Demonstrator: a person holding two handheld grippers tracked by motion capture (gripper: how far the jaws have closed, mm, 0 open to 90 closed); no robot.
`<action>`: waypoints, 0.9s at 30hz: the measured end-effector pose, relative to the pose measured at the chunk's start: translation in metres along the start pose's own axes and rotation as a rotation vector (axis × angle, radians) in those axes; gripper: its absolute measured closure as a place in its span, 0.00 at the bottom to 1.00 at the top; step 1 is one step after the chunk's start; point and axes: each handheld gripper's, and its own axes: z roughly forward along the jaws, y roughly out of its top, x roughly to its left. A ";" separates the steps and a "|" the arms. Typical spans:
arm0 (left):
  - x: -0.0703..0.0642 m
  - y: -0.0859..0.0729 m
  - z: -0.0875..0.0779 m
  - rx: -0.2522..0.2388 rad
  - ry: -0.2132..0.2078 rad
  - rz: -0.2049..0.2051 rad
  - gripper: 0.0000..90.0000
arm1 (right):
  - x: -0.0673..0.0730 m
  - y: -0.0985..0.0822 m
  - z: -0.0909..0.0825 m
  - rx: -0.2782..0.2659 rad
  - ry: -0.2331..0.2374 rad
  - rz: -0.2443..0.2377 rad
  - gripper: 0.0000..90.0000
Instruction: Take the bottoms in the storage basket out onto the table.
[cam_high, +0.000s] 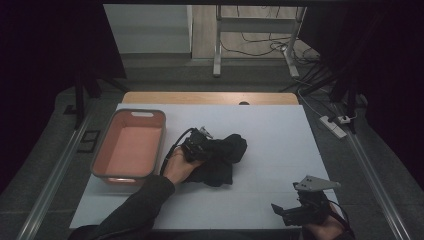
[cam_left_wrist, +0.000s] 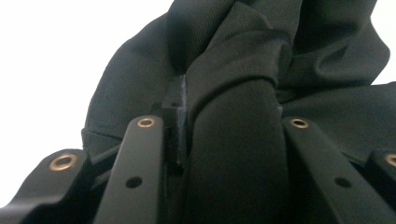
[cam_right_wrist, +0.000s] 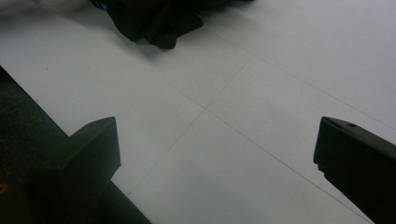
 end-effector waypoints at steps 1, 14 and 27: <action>0.000 0.000 0.001 0.009 0.001 0.003 0.72 | 0.000 0.000 0.000 0.000 0.000 0.000 0.00; -0.003 -0.003 0.012 0.066 0.042 0.056 0.66 | 0.000 0.000 0.000 0.001 0.001 -0.002 0.00; -0.004 -0.005 0.018 0.074 0.067 0.084 0.54 | 0.000 0.000 0.000 0.002 0.001 -0.001 0.00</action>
